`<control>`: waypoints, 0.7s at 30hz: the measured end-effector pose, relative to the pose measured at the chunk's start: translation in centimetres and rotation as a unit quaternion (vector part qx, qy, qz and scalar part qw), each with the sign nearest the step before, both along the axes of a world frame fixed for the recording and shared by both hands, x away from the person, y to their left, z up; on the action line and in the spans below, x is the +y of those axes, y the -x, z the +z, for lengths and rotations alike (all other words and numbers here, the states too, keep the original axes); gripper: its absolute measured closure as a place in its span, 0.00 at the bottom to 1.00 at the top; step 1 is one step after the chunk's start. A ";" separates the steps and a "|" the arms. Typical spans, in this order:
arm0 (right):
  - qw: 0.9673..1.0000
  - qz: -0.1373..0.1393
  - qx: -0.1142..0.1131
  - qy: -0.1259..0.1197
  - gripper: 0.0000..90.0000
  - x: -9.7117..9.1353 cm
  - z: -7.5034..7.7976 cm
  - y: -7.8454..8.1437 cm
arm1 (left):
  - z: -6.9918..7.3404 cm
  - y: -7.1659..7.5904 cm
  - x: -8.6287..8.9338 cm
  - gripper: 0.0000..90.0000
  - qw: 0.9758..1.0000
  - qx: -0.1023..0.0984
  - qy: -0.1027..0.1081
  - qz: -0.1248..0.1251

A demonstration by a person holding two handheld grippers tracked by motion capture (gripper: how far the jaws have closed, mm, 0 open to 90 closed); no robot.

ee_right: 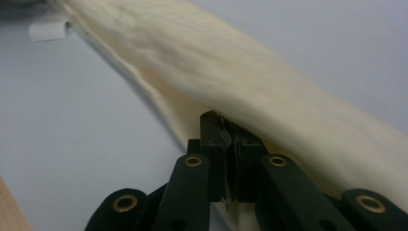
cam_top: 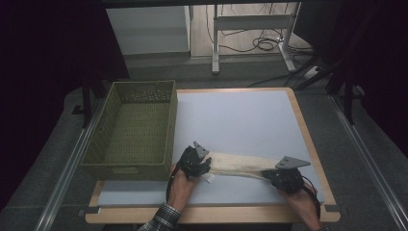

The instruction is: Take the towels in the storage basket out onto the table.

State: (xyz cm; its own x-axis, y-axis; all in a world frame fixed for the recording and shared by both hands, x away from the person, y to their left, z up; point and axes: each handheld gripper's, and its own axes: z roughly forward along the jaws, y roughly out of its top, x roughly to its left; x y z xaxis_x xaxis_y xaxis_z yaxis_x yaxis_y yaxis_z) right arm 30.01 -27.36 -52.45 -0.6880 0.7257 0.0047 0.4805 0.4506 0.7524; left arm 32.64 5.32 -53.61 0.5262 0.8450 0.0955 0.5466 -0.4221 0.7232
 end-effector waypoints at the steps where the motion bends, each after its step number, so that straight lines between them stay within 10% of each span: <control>1: 1.000 -0.008 -0.002 0.000 0.95 -0.4 0.0 0.0 | 0.0 0.0 0.0 0.57 1.000 0.000 0.000 0.000; 10: 0.998 -0.052 -0.003 -0.029 0.95 -5.5 0.6 0.7 | -0.2 0.0 0.2 0.56 1.000 -0.004 0.008 0.002; 14: 0.998 -0.065 -0.006 -0.008 0.95 -6.3 1.1 1.2 | 0.1 0.0 0.0 0.53 1.000 -0.005 -0.002 0.004; 21: 0.998 -0.052 0.006 -0.041 0.86 -7.0 2.4 2.0 | 2.2 0.9 -0.6 0.52 0.999 -0.013 0.017 -0.029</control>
State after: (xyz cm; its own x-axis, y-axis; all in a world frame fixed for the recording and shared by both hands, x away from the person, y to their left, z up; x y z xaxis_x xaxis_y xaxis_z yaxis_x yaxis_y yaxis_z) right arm 28.00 -34.35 -50.08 -0.6093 0.7895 0.0737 0.5297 0.3361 0.7787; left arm 31.73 4.69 -51.37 0.5719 0.8164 0.0802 0.5036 -0.4266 0.7513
